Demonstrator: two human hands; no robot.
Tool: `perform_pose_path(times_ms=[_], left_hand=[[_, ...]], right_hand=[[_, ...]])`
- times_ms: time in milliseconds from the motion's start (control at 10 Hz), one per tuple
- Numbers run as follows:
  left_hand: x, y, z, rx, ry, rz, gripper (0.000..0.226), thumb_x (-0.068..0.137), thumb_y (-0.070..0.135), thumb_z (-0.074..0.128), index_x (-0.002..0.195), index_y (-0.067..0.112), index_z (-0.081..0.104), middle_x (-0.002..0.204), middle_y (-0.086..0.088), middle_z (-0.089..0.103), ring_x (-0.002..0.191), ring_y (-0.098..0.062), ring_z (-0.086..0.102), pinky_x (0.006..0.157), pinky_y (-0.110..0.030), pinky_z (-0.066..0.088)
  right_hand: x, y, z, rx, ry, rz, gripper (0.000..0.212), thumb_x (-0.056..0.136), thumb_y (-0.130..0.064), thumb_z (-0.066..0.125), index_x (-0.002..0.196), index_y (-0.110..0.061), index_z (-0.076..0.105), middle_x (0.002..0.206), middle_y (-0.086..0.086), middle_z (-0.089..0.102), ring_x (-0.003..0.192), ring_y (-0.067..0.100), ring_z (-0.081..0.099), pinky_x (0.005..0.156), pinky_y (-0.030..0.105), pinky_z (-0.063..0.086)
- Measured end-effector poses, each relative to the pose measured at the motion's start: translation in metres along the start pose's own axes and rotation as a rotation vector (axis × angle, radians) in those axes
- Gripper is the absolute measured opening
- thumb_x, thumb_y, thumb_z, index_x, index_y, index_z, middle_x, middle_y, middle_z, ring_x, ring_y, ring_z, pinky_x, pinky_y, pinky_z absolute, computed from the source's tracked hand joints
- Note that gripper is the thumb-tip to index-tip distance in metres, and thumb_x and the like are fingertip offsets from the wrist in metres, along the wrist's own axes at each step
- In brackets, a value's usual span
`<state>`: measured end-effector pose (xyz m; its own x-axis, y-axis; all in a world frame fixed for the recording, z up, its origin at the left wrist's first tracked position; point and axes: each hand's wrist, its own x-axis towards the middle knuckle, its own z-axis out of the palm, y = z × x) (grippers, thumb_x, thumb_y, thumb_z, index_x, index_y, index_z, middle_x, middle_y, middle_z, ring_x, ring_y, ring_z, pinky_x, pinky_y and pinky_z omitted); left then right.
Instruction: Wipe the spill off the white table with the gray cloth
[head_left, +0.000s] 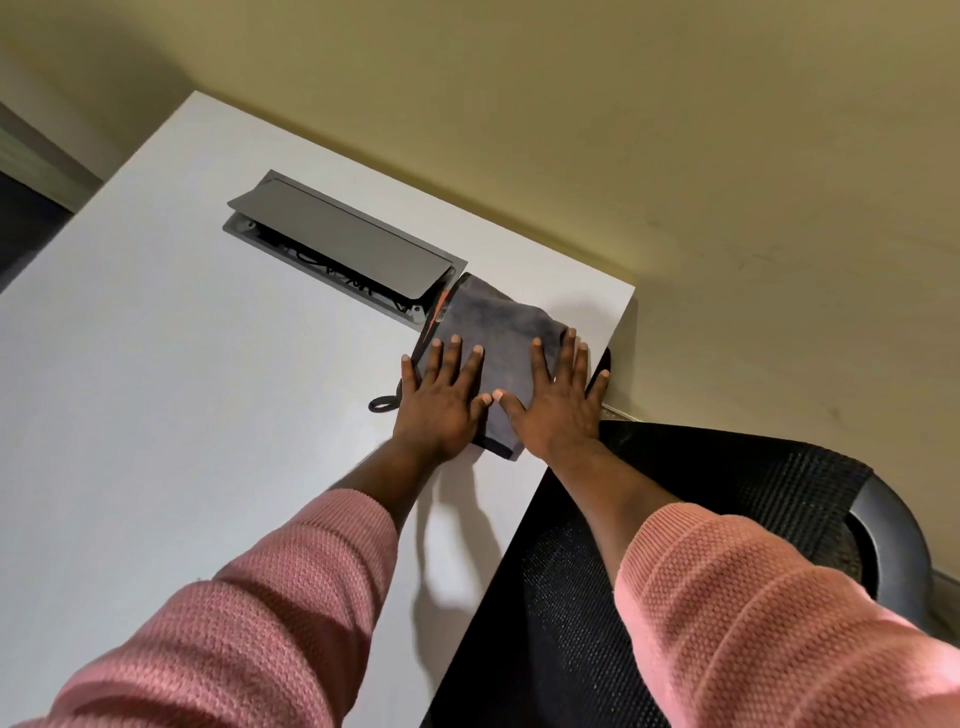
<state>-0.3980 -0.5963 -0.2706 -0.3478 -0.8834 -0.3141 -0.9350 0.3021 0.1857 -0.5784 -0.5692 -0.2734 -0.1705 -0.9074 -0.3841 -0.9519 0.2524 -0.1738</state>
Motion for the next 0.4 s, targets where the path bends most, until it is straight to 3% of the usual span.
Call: perform_pose_path(times_ms=[200, 400], left_hand=[[-0.032, -0.001, -0.015, -0.042, 0.015, -0.091, 0.082, 0.095, 0.077, -0.004, 0.162, 0.031, -0.006, 0.173, -0.004, -0.008, 0.158, -0.027, -0.016, 0.120, -0.059, -0.018], [-0.075, -0.001, -0.033, -0.005, 0.083, -0.171, 0.076, 0.101, 0.071, 0.009, 0.163, 0.029, -0.005, 0.173, -0.004, -0.005, 0.159, -0.028, -0.012, 0.123, -0.062, -0.011]], right_hand=[[-0.019, -0.009, -0.021, -0.044, 0.020, -0.111, 0.103, 0.091, -0.085, 0.023, 0.163, -0.022, -0.016, 0.170, 0.016, -0.025, 0.158, 0.036, -0.019, 0.123, 0.067, -0.002], [-0.058, -0.019, -0.043, -0.003, 0.054, -0.248, 0.107, 0.089, -0.087, 0.021, 0.165, -0.019, -0.008, 0.173, 0.013, -0.017, 0.160, 0.033, -0.014, 0.125, 0.064, 0.000]])
